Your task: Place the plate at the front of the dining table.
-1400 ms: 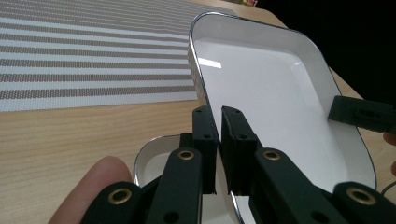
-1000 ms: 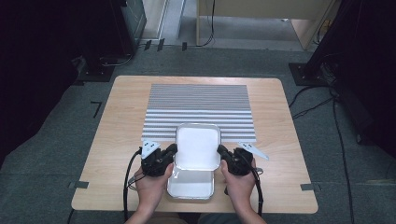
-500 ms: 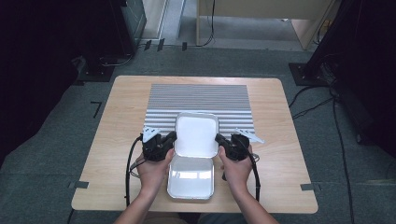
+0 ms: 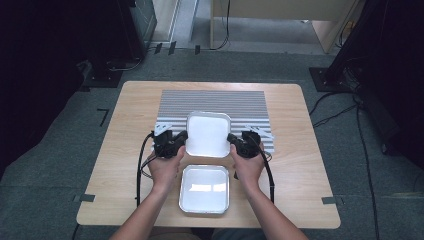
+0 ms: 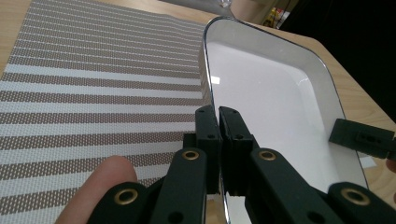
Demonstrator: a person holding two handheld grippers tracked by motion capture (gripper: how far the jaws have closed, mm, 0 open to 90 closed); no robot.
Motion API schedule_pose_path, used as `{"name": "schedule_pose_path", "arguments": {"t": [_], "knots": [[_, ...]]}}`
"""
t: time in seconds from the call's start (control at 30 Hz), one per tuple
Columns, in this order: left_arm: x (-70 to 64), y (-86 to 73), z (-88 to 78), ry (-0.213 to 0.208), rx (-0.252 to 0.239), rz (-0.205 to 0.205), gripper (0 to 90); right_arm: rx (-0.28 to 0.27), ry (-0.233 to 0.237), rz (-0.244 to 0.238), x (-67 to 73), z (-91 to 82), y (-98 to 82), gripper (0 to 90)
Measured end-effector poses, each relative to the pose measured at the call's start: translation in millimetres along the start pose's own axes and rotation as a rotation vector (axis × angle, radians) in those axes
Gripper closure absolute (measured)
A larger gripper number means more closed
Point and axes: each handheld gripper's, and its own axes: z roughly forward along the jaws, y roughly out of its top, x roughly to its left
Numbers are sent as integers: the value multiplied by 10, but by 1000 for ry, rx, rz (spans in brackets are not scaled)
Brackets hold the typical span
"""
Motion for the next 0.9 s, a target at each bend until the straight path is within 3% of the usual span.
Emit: {"name": "schedule_pose_path", "arguments": {"t": [0.2, 0.53, 0.9], "knots": [[78, 76, 154, 2, 5, -35, 890, 11, -9, 1, -15, 151, 72, 900], [155, 231, 438, 32, 30, -57, 894, 5, -36, -2, -29, 371, 213, 900], [334, 232, 797, 46, 87, -99, 894, 36, -66, -32, -106, 690, 314, 900]]}}
